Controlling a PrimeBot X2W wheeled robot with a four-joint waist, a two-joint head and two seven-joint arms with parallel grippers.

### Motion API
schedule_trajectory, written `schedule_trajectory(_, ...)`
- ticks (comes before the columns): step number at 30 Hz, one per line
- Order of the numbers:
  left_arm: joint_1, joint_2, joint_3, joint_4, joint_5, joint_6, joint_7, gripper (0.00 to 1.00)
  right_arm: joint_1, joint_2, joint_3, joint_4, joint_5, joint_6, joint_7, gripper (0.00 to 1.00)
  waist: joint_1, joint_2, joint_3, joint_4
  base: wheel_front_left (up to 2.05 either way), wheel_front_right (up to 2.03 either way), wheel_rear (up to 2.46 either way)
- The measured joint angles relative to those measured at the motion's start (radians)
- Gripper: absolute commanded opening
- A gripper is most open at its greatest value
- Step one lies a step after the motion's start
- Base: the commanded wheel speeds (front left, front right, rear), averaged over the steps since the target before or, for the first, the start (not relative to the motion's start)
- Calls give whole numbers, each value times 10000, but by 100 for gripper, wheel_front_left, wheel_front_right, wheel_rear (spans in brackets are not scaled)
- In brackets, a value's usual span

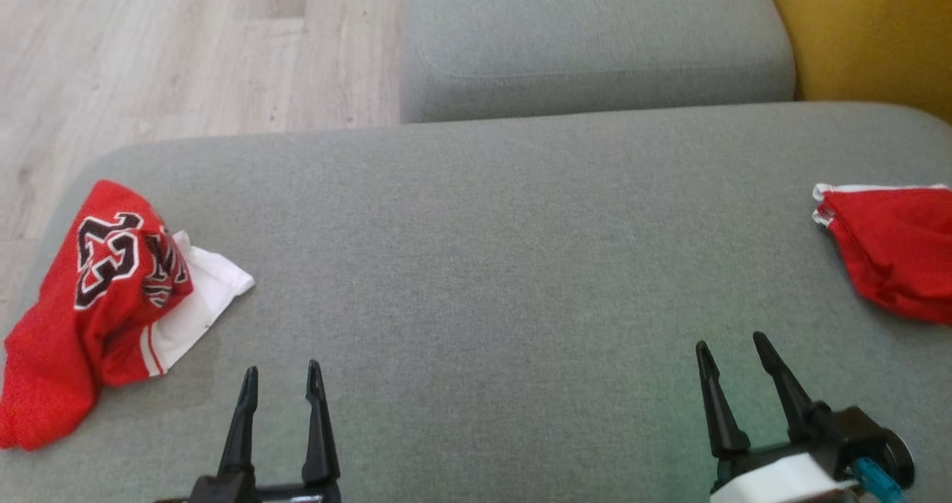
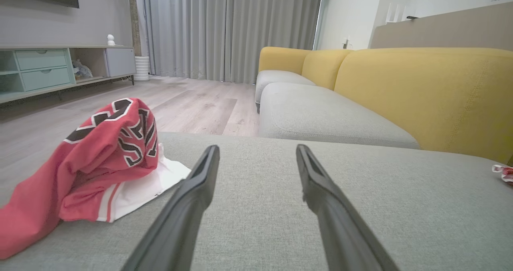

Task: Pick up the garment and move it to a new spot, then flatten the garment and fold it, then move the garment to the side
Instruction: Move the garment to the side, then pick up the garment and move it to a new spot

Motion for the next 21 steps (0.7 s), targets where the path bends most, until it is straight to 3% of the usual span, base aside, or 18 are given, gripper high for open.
schedule_trajectory(21,315,2,192,290,443,-178,0,100,248,142,-180,44,-54,0,0,100,2,0,-331,264,0,0,0)
